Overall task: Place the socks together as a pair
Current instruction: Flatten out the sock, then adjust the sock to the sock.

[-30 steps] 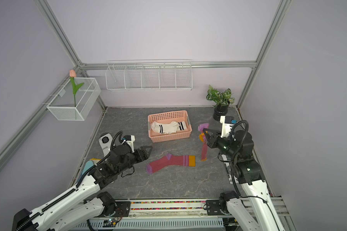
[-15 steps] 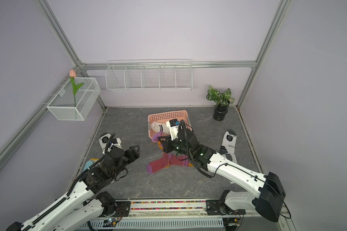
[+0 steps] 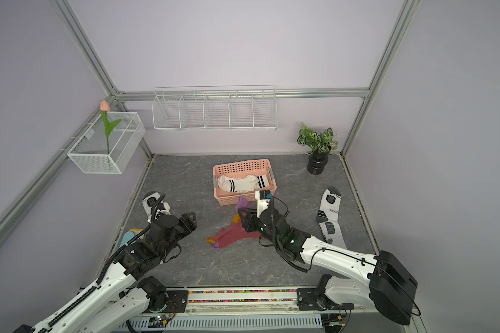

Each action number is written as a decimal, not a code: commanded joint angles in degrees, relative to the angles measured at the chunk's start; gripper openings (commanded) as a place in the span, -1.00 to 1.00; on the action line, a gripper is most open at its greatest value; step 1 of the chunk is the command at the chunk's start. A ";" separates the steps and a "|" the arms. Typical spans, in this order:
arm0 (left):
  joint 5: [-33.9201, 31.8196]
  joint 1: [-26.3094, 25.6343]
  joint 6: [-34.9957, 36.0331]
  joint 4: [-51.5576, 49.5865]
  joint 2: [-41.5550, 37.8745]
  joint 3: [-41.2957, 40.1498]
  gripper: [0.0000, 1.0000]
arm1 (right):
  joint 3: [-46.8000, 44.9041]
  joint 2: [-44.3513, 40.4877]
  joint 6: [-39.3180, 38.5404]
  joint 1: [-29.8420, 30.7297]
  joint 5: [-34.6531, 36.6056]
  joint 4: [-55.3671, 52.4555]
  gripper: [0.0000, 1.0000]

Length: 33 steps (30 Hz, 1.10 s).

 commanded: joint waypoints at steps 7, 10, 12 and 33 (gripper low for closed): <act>9.42 0.27 -0.69 7.47 6.41 -3.61 0.55 | -7.08 -20.47 -0.03 -6.21 10.45 -20.91 0.22; 11.48 0.28 -0.79 5.64 9.60 -2.35 0.55 | -3.48 -19.26 -1.25 -9.66 8.23 -25.69 0.26; 13.61 0.32 -0.83 5.21 11.46 -1.95 0.55 | -0.22 -15.20 -3.31 -13.11 2.71 -27.64 0.24; 16.48 -7.15 -18.71 5.80 12.59 -5.86 0.06 | 33.68 32.62 -15.80 -9.10 2.88 -36.40 0.36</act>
